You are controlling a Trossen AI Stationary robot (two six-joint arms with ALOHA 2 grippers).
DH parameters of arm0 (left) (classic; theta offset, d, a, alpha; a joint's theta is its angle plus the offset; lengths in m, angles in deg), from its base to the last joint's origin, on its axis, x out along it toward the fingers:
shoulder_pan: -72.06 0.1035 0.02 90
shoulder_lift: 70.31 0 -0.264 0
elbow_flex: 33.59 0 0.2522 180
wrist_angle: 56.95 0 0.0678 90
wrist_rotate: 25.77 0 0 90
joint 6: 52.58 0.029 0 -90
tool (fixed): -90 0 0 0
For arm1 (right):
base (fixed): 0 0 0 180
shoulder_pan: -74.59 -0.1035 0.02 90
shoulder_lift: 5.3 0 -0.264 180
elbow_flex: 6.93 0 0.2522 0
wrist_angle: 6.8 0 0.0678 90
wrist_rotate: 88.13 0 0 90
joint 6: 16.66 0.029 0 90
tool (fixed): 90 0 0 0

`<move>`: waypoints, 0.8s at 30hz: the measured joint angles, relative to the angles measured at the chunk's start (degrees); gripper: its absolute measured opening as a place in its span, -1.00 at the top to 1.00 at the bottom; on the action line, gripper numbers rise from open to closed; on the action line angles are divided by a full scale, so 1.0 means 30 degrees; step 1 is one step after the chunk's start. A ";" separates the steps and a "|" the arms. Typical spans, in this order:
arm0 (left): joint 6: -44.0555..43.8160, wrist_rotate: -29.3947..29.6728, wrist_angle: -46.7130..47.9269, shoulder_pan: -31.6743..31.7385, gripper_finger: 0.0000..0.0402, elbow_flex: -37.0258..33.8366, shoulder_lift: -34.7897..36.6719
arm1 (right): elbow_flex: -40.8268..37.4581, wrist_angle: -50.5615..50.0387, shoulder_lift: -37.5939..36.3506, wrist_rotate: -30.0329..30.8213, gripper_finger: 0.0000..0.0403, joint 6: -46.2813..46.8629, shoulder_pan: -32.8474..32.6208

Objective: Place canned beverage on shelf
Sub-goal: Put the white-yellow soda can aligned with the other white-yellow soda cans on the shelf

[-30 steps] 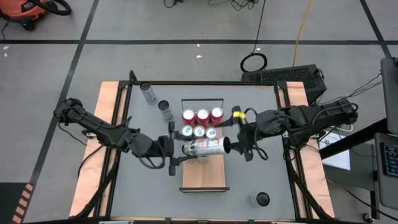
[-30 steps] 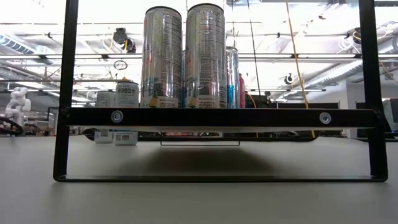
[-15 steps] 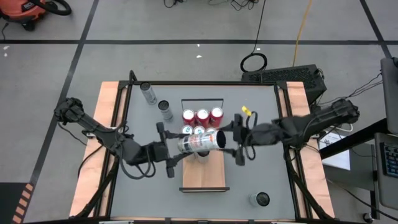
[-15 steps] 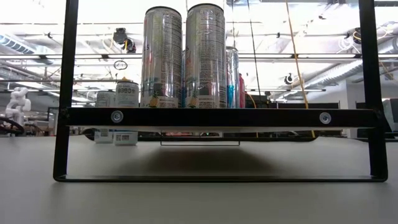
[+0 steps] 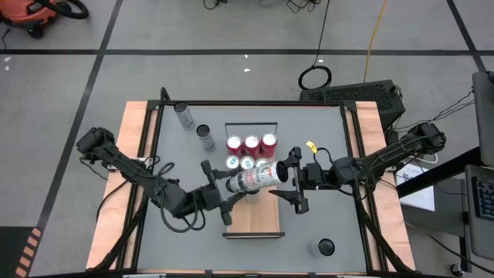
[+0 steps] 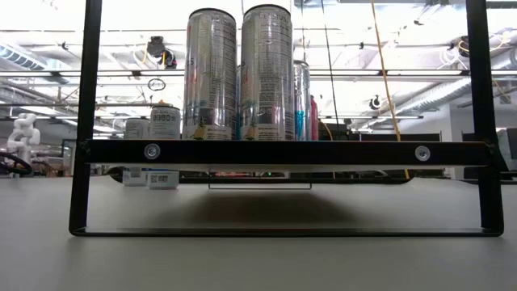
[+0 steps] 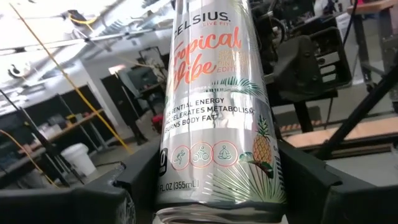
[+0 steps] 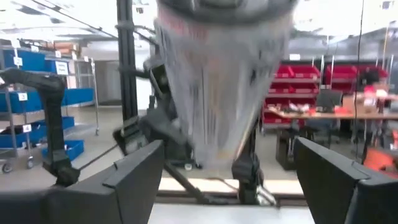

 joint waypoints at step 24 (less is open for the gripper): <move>0.1956 0.0179 -0.5054 0.0700 -0.23 0.0000 -0.2545 | 0.0015 0.5004 0.0000 -0.1939 -0.44 -0.2467 0.0065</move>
